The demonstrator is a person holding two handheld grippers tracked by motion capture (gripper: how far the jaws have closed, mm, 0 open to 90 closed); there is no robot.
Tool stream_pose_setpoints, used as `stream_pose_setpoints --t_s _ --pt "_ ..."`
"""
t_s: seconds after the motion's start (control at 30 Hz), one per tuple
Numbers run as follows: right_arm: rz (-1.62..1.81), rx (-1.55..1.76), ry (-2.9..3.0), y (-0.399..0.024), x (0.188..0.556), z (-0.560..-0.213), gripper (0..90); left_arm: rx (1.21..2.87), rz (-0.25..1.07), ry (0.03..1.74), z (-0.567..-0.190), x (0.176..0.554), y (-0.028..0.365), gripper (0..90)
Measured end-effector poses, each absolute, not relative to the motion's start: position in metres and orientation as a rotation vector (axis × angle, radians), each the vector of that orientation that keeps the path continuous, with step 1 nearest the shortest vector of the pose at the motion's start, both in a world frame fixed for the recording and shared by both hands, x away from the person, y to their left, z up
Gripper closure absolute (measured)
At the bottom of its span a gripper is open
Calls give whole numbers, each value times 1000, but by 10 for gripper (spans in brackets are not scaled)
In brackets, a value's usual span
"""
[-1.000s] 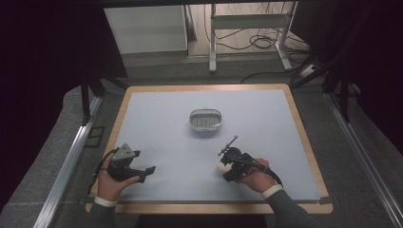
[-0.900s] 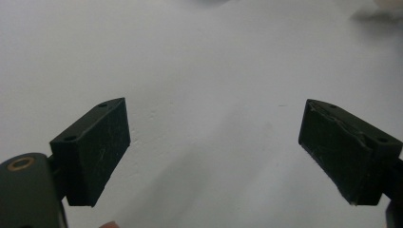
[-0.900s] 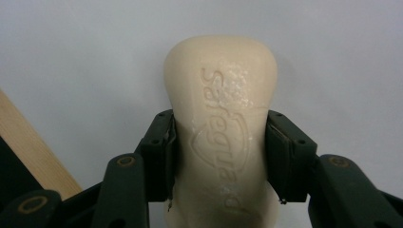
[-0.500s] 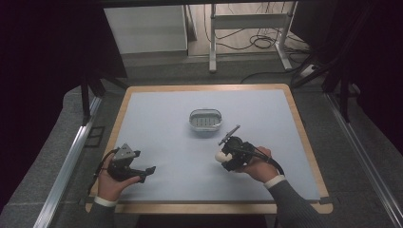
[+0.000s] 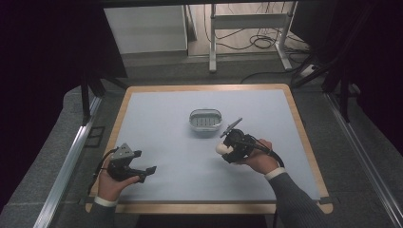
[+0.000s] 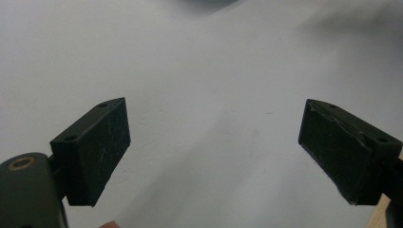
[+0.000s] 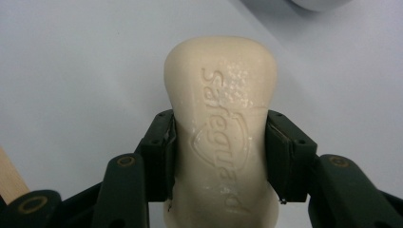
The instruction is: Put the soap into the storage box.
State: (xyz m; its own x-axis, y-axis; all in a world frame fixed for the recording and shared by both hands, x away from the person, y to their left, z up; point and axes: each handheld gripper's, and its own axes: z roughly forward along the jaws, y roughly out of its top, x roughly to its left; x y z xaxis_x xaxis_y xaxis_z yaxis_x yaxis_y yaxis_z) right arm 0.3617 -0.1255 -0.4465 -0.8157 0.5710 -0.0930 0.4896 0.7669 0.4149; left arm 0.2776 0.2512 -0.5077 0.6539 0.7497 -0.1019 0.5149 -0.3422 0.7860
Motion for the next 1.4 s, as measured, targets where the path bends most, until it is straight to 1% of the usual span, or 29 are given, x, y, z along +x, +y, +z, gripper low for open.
stream_pose_setpoints --t_s 0.43,1.4 --pt "564 789 2740 -122 379 -436 492 2029 350 981 -509 278 250 107" --pt "576 735 2714 -121 408 -429 492 2041 347 979 -511 279 248 107"
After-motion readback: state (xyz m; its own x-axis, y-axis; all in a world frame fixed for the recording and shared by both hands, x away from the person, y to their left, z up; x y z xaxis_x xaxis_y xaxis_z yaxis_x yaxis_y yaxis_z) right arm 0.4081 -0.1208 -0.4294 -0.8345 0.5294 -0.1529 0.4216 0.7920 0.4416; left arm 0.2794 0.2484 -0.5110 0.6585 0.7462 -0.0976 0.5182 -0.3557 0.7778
